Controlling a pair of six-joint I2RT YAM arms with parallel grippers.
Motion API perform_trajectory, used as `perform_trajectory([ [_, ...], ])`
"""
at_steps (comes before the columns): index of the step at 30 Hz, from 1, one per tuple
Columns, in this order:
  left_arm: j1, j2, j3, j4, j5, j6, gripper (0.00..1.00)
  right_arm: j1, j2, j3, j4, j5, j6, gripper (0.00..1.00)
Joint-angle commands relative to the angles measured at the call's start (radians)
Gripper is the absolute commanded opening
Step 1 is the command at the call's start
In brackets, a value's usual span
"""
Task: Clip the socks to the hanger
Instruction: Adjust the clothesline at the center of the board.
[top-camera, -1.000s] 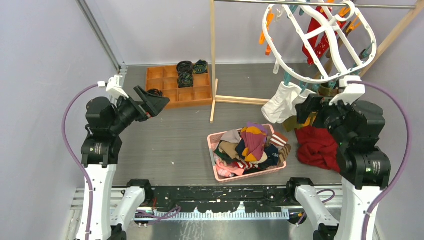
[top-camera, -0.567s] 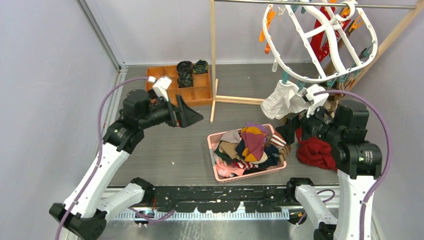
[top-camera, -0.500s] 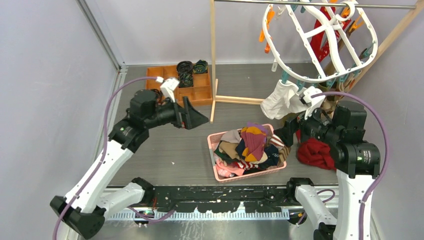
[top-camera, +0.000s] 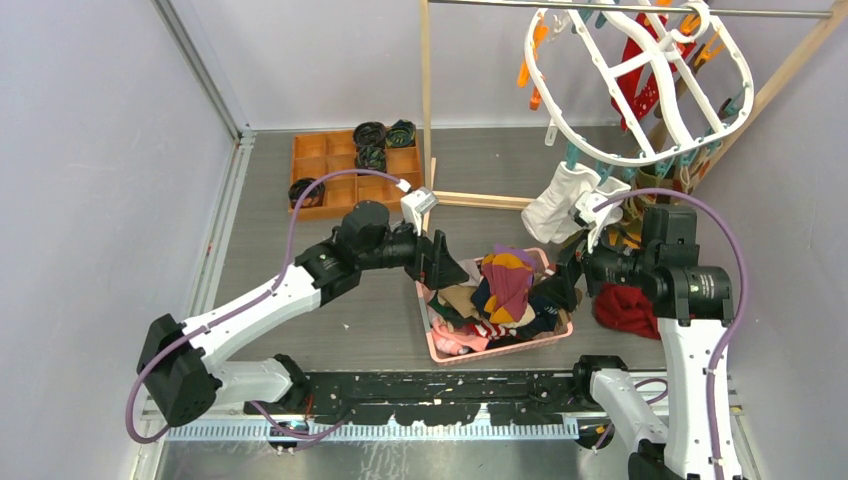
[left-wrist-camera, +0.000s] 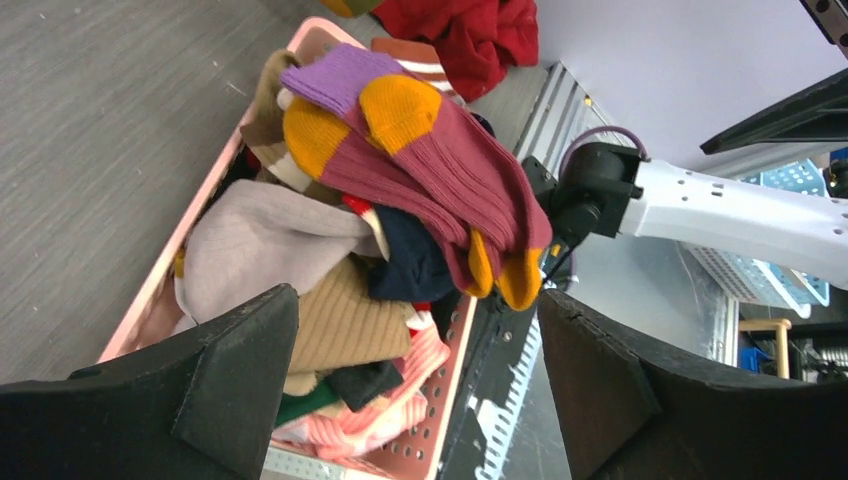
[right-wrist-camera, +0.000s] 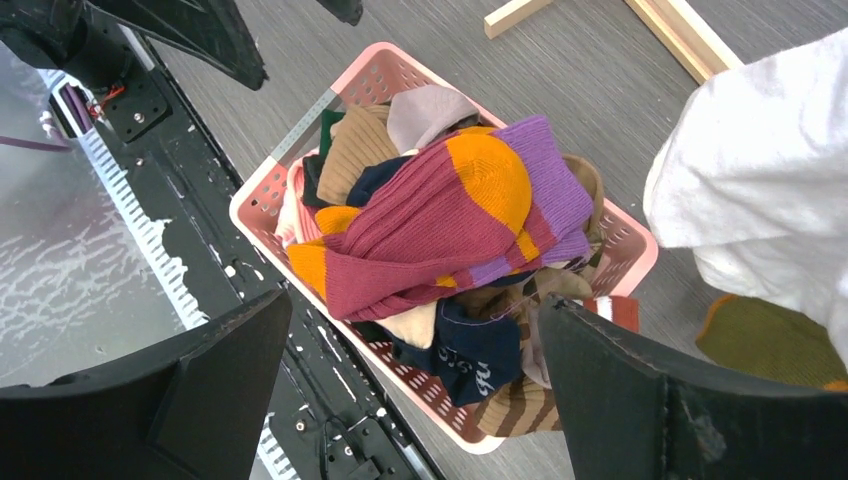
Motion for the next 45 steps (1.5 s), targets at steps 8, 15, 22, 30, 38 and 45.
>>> perform_trajectory([
  [8,0.005,0.005,-0.055,0.419,-0.045,0.111,0.88,-0.003,0.049,0.155,0.321,-0.109,0.237,1.00],
  [15,0.110,0.013,0.041,0.339,-0.026,0.198,0.87,-0.003,0.230,0.499,0.379,-0.027,0.426,1.00],
  [22,0.332,0.046,0.116,0.385,0.048,0.107,0.82,-0.007,0.344,0.687,0.395,0.268,0.535,0.98],
  [30,0.404,0.169,0.264,0.402,0.005,0.201,0.80,-0.009,0.556,0.937,0.332,0.311,0.631,0.92],
  [38,0.450,0.424,0.391,0.678,-0.053,0.431,0.83,-0.009,0.570,0.895,0.370,0.286,0.688,0.92],
  [45,0.465,0.636,0.526,0.888,0.189,0.389,0.77,-0.009,0.551,0.872,0.344,0.285,0.654,0.92],
])
